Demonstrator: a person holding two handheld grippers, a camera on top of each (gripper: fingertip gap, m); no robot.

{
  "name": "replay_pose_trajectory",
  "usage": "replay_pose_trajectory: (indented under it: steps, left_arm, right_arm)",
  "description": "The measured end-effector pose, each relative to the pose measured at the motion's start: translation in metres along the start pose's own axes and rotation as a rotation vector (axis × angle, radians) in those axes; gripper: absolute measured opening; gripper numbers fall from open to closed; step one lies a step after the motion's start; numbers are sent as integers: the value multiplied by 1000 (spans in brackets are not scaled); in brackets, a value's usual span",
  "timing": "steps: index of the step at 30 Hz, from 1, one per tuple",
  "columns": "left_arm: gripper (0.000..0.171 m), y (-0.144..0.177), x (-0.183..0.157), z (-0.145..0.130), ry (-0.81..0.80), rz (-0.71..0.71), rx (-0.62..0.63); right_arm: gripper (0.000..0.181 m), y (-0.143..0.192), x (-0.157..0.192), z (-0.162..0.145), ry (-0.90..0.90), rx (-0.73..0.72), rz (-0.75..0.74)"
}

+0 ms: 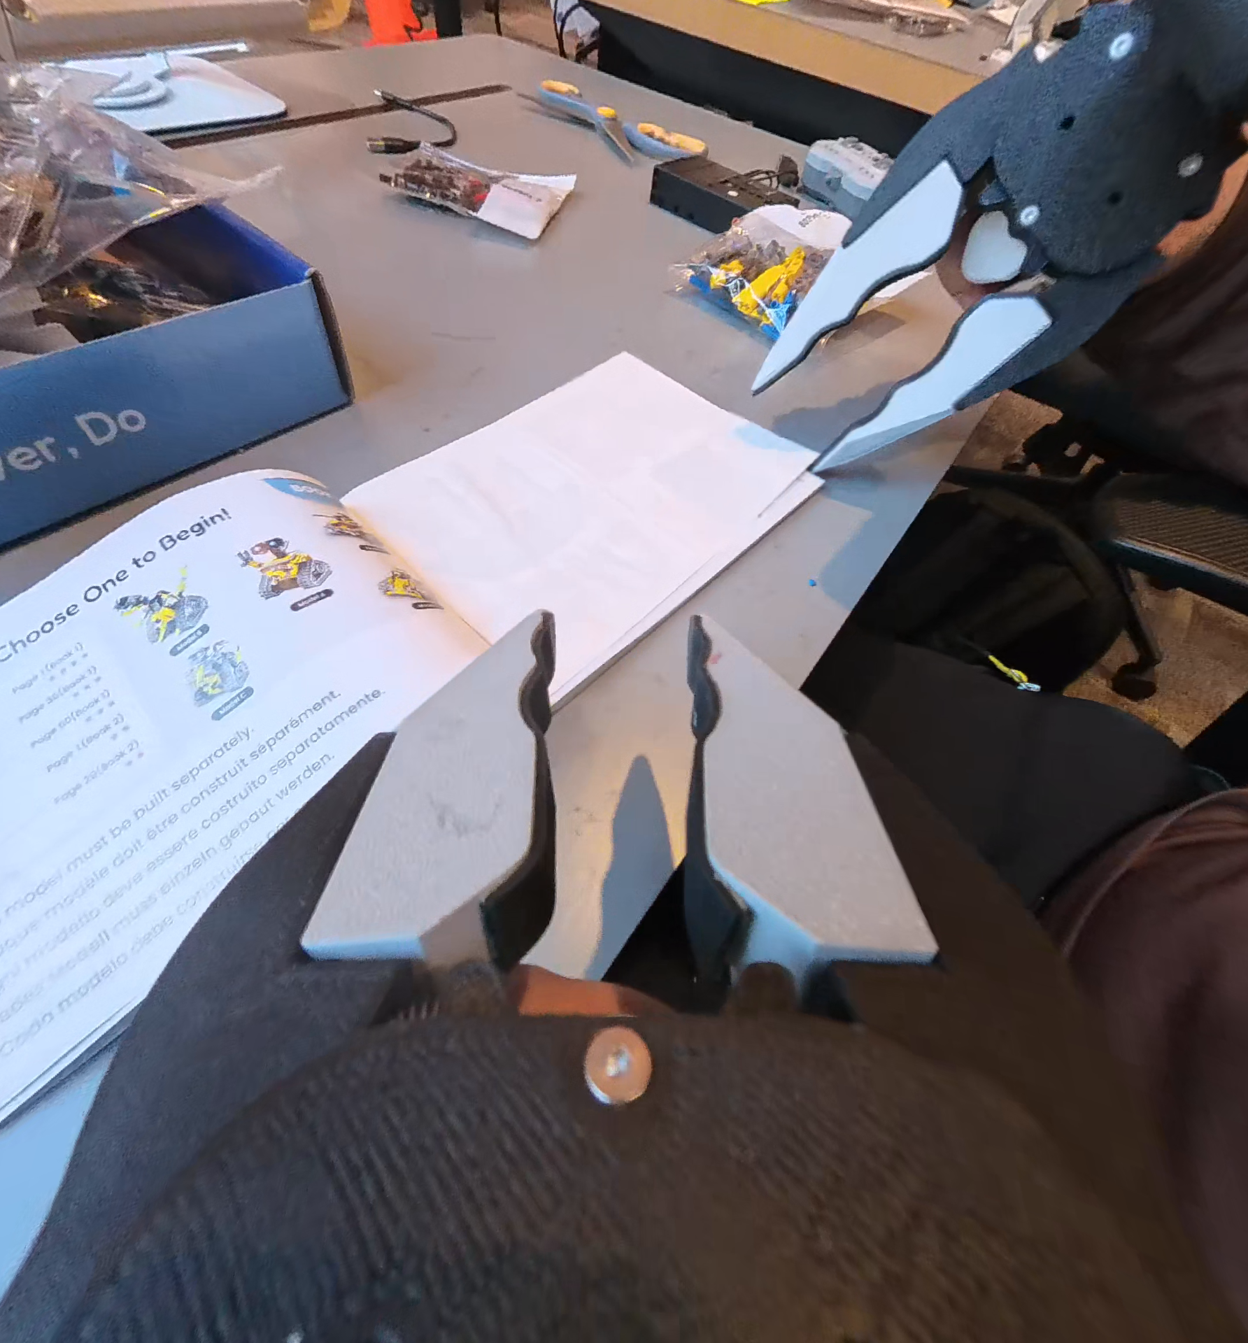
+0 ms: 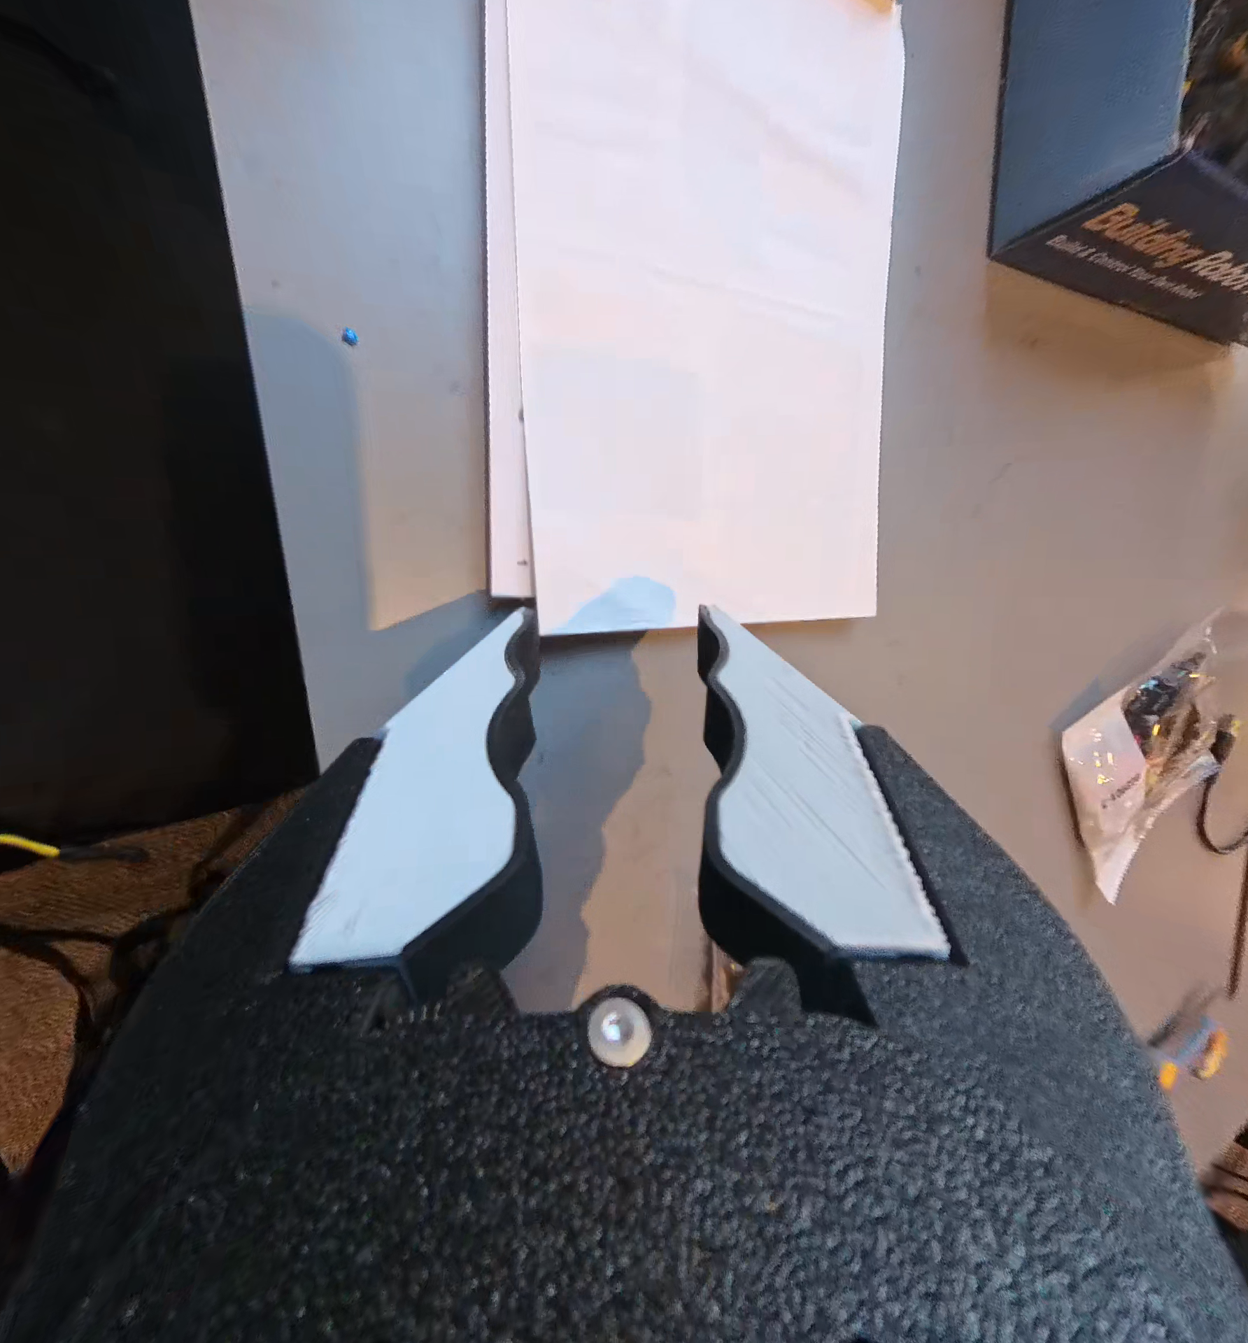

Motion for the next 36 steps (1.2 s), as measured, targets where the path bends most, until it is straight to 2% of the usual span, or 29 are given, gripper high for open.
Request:
replay_pose_trajectory:
  steps: [3, 5, 7, 13, 18, 22, 25, 28, 33, 36]
  left_arm:
    - [33, 3, 0, 1, 3, -10, -13]
    - [33, 3, 0, 0, -7, -11, -8]
    - [33, 3, 1, -3, -18, -6, 4]
    - [33, 7, 4, -2, -44, 13, 5]
    - [36, 14, 4, 6, -192, 81, 0]
    - [44, 14, -2, 11, -308, 123, -10]
    - [49, 14, -2, 11, -331, 151, -6]
    - [49, 16, 4, 10, -278, 147, 0]
    - [52, 19, 11, 9, -175, 85, -21]
    - [53, 19, 13, 6, -90, 36, -28]
  right_arm:
    - [40, 2, -3, -1, 20, 26, -25]
    - [25, 3, -3, 5, 13, -22, -20]
    - [1, 3, -2, 8, 26, -41, -23]
    - [0, 6, -11, 13, -12, -56, -107]
    - [0, 40, -33, 31, -160, -243, -211]
    - [0, 68, -43, 44, -281, -373, -220]
    - [0, 85, -43, 52, -347, -460, -175]
    - [0, 99, -44, 56, -399, -529, -135]
    - [0, 112, -43, 55, -548, -694, 97]
    - [0, 97, -50, 35, -687, -612, 141]
Point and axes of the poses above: each gripper's, where its closed fingertips meet, y back along the fingers, z out of its top, x = y × z across the jaws, the point moved 8 cm from there along y, back along the fingers, and after that the axes turned 5 degrees about -x, right-handed, at the moved point
